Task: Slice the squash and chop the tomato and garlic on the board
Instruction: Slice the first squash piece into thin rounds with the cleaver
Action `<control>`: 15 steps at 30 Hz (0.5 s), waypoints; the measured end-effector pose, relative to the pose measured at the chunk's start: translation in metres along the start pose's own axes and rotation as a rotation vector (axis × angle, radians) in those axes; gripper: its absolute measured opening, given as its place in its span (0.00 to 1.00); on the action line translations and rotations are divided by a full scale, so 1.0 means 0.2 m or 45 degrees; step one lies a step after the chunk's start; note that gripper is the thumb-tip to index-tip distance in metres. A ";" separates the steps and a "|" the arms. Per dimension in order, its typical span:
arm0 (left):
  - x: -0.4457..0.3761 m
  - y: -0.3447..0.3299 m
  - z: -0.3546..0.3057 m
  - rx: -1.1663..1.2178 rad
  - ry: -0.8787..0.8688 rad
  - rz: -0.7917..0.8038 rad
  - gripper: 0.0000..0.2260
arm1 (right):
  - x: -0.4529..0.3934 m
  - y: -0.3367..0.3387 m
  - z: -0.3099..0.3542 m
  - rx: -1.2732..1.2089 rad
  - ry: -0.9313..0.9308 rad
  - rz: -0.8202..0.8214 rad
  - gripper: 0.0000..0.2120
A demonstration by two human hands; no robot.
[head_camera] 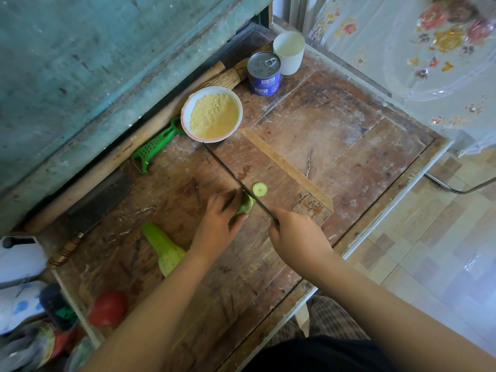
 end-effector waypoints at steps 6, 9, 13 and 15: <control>0.00 0.00 0.00 0.009 0.017 -0.004 0.22 | 0.00 -0.01 0.00 0.008 0.021 -0.011 0.15; 0.00 0.00 0.00 0.001 0.022 0.017 0.22 | 0.00 -0.01 0.00 0.004 0.025 -0.018 0.15; 0.00 0.00 0.00 -0.006 0.014 0.021 0.22 | 0.00 -0.01 0.00 0.005 0.026 -0.010 0.17; 0.00 0.00 0.00 -0.009 0.006 0.014 0.22 | 0.00 -0.02 0.00 -0.007 0.013 0.000 0.17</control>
Point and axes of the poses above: each hand's wrist, its own x-axis away from the middle knuckle, its own y-axis out of the back of the hand, z = x × y, the point moved 3 cm from there along -x, towards the middle knuckle, and after that the axes turned 8 degrees about -z, right-handed, at the moved point
